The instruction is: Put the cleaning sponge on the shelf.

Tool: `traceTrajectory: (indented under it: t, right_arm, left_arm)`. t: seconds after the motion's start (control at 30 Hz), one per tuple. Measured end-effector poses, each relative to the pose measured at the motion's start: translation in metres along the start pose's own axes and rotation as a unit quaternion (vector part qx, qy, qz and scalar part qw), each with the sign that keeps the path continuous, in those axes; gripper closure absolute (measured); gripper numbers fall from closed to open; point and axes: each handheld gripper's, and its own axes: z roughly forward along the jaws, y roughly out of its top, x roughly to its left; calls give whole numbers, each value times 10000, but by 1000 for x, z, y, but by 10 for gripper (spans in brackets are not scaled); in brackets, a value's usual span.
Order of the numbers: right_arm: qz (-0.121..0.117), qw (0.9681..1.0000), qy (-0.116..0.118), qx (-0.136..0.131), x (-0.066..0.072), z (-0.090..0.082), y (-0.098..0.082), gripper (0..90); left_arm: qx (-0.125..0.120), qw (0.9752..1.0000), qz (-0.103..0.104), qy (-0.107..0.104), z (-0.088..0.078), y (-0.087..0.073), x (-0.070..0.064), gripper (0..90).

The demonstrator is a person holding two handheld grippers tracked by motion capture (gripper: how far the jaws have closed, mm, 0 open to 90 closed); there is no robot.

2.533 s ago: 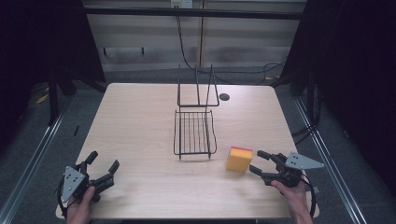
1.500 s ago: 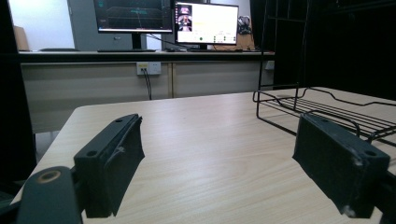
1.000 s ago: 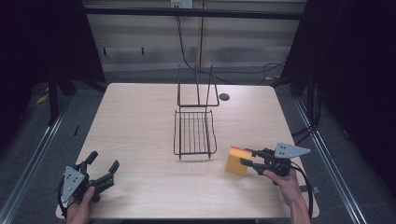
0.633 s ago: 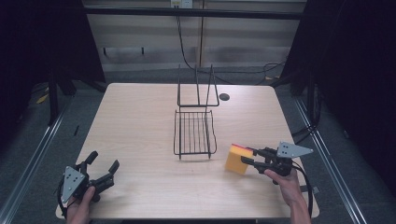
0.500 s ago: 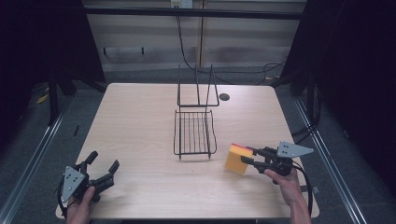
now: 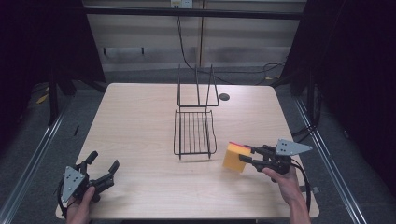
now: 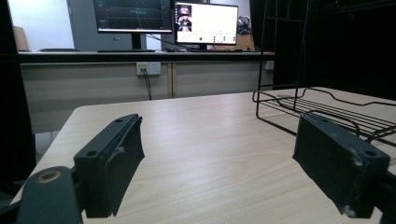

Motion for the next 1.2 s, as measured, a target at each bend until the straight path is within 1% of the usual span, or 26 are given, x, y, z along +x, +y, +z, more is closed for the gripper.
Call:
traceTrajectory:
  t: [0.23,0.27,0.43,0.6,0.73,0.83,0.87,1.17,1.2]
  right_arm:
    - [18,10000,34,-52,0,3,6,612]
    - [-27,10000,60,-45,0,5,9,612]
    - [-38,9999,93,-50,1,8,15,612]
    - [-159,9997,161,-50,1,13,25,612]
    - [-155,9997,179,-76,1,15,30,612]
    - [-171,9997,197,-10,1,20,35,612]
    - [-181,9996,233,-25,1,23,38,612]
    - [-290,9991,302,-88,2,34,54,613]
    - [-320,9989,338,-84,2,37,57,613]
  left_arm:
    - [4,10000,-9,4,0,0,0,155]
    - [3,10000,-6,0,0,0,0,156]
    - [3,10000,-8,-10,0,0,0,155]
    - [-1,10000,-2,-8,0,0,0,155]
    - [1,10000,-8,-12,0,0,0,155]
    - [7,10000,9,-13,0,0,0,155]
    - [8,10000,8,-15,0,0,0,155]
    - [7,10000,12,-19,0,0,0,155]
    - [6,10000,10,-20,0,0,0,155]
